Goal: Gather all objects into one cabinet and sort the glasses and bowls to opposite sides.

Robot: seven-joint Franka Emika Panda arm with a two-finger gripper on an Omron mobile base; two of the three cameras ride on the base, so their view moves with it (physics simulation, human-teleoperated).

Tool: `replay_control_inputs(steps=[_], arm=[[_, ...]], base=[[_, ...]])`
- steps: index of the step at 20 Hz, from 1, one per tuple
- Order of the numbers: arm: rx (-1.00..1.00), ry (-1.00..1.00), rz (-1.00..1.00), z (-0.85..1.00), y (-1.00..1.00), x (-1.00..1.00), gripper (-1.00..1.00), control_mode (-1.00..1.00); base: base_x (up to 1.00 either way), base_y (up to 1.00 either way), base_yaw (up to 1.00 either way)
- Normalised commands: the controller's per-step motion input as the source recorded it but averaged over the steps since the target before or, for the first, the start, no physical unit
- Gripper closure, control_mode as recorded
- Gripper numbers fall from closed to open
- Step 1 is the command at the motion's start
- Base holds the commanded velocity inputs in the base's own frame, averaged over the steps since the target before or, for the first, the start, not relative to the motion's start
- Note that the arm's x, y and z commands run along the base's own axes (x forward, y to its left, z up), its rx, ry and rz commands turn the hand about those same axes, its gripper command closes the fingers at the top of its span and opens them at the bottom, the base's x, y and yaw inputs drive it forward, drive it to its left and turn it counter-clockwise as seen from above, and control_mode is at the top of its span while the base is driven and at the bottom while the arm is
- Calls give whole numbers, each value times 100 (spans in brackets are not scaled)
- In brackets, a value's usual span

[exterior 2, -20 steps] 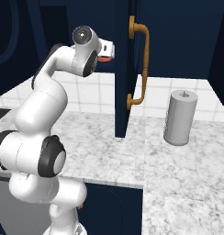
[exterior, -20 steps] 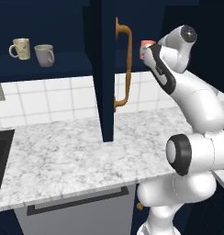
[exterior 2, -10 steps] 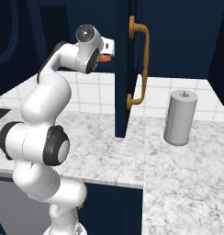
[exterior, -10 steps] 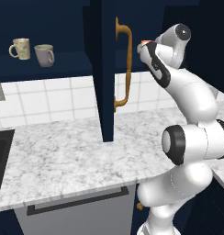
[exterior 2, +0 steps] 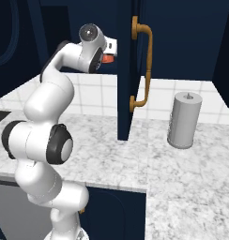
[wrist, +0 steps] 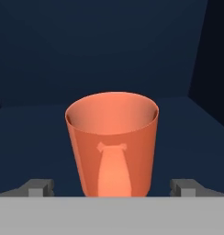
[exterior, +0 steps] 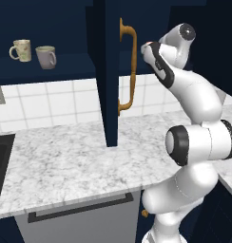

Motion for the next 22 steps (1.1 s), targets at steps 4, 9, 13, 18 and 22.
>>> replay_control_inputs(steps=[4, 9, 13, 18, 22], arm=[[0, 0, 0, -5, 0, 12, -100, -100], [0, 0, 0, -4, 0, 0, -100, -100], [0, 0, 0, 0, 0, 0, -100, -100], [0, 0, 0, 0, 0, 0, 100, -100], [0, 0, 0, 0, 0, 0, 100, -100]], base=[[0, 0, 0], [0, 0, 0], [0, 0, 0], [0, 0, 0], [0, 0, 0]])
